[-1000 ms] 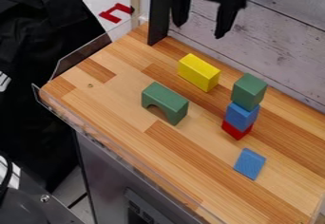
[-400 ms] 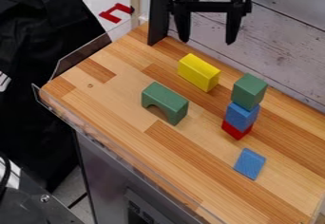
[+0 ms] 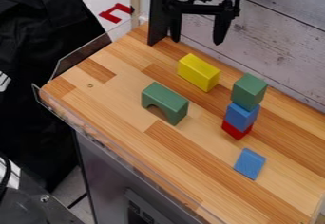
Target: Put the yellow block on top of the green arch
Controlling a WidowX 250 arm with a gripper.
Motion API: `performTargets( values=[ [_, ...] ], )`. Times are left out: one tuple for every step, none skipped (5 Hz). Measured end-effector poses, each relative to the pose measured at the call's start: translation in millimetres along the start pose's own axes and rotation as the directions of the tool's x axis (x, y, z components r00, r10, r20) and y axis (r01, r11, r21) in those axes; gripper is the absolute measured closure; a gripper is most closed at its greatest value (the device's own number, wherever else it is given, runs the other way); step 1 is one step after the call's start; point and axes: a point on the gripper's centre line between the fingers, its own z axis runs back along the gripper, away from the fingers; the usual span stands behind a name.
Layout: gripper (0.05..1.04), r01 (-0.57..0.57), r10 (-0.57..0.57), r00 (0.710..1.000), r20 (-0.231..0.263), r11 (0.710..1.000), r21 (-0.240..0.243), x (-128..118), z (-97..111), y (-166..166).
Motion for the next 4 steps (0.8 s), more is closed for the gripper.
performTargets(
  values=[
    [0.083, -0.134, 0.134, 0.991, 0.006, 0.991, 0.022, 4.2, -12.8, -4.9],
    [0.083, -0.245, 0.245, 0.969, 0.008, 0.969, 0.040, 5.0, -19.4, -7.4],
    [0.083, -0.425, 0.422, 0.905, 0.052, 0.903, 0.058, 5.4, -19.4, -7.0],
    [0.083, -0.532, 0.529, 0.846, 0.068, 0.846, 0.037, 6.5, -21.9, -8.5]
  ],
)
